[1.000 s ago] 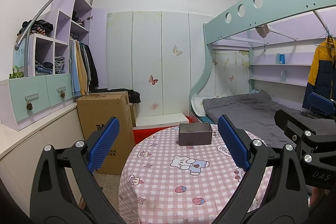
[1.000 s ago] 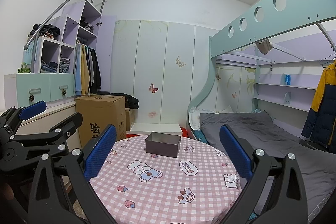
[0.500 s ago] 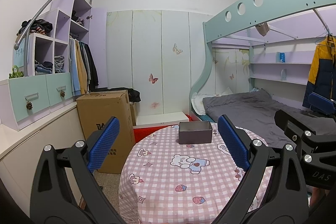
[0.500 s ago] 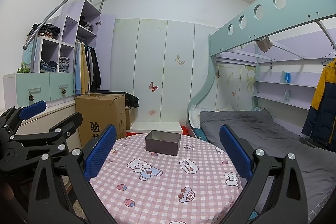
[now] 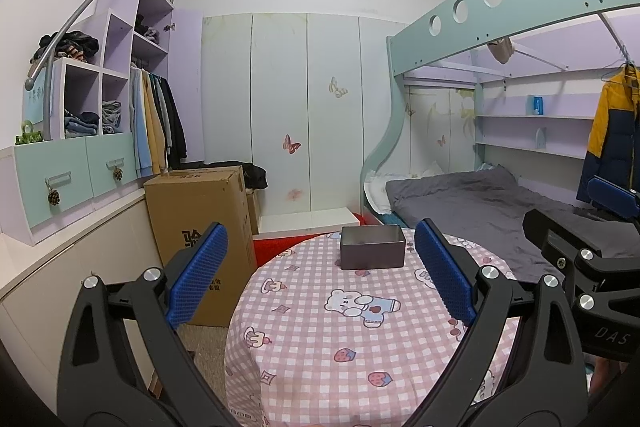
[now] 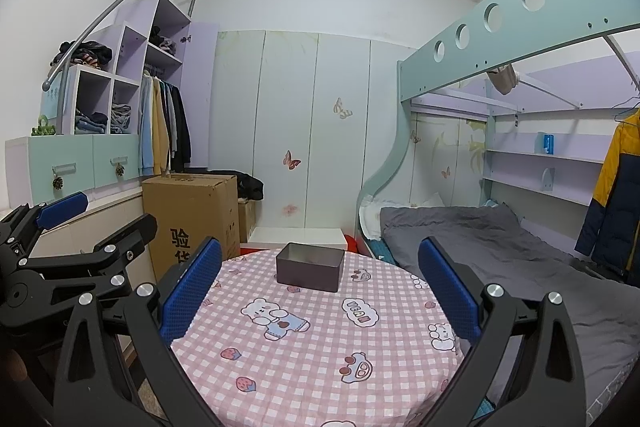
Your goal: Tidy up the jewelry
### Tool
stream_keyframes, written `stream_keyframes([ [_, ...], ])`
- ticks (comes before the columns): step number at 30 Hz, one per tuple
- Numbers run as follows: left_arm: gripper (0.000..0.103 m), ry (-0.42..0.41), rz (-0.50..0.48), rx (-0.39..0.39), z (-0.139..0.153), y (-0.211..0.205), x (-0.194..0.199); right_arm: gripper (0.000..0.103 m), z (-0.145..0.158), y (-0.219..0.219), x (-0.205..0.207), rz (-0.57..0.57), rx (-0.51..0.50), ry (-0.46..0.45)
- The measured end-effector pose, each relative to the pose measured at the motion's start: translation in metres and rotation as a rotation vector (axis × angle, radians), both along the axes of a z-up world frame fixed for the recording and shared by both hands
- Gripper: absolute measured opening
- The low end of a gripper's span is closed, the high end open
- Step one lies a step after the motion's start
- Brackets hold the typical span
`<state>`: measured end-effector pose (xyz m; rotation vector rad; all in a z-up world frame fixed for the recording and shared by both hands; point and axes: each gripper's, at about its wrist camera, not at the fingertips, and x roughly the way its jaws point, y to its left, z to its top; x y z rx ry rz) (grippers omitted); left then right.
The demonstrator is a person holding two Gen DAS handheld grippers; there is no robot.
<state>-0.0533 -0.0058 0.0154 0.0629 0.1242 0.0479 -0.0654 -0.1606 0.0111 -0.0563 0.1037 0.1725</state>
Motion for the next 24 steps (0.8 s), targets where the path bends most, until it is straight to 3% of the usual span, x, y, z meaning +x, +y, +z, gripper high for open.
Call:
stream_keyframes([
  [24, 0.093, 0.058, 0.001, 0.010, -0.013, -0.013, 0.049, 0.095, -0.017, -0.008, 0.046, -0.014, 0.015, 0.057],
])
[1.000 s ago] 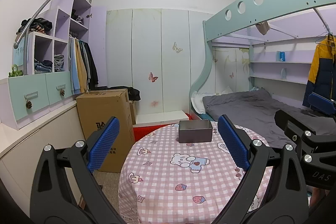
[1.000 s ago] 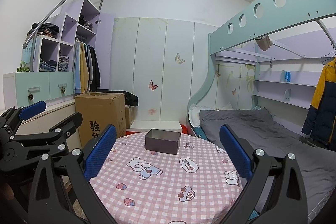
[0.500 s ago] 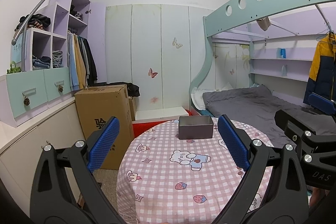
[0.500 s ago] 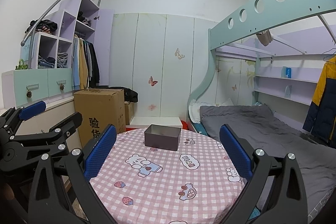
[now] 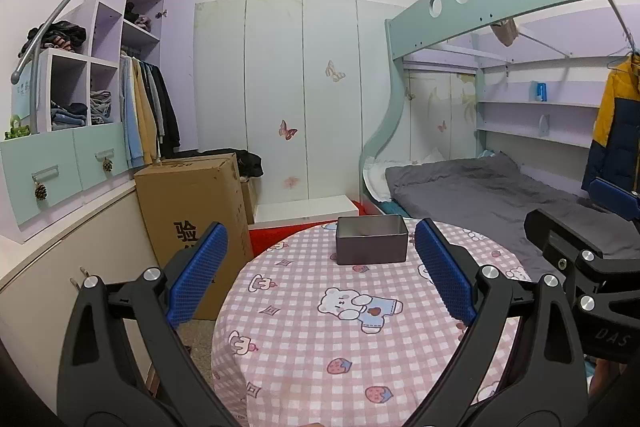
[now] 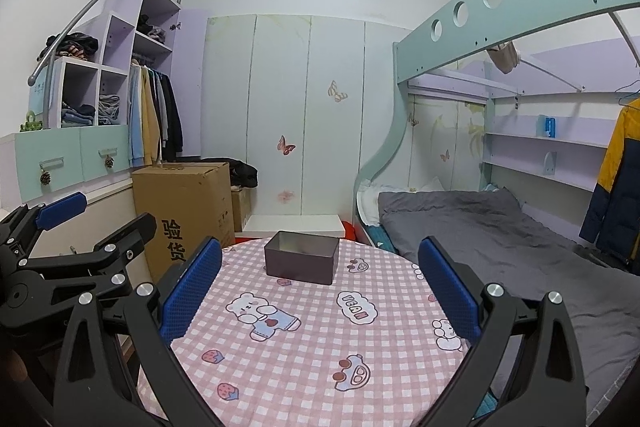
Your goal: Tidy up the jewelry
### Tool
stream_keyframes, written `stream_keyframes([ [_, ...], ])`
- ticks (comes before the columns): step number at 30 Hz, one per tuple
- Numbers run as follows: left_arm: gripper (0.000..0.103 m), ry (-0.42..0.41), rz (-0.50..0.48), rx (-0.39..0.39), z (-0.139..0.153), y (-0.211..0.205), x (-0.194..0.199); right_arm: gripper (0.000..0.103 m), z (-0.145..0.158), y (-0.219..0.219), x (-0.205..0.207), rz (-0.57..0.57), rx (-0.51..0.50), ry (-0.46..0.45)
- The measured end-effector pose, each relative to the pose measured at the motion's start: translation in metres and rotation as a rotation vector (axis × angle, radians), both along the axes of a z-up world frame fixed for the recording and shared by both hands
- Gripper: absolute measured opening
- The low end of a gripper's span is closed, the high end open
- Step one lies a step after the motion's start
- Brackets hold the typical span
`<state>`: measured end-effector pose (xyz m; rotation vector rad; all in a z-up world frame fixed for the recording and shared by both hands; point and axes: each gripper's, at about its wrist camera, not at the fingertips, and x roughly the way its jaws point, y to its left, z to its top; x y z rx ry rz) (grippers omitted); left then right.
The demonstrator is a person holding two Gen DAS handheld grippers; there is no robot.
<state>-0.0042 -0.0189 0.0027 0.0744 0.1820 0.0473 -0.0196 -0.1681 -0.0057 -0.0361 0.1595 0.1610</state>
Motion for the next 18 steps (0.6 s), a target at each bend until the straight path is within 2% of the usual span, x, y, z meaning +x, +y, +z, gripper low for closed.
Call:
stream_keyframes([
  [18, 0.093, 0.080, -0.006, 0.040, -0.017, -0.020, 0.075, 0.095, -0.020, -0.015, 0.065, -0.021, 0.021, 0.081],
])
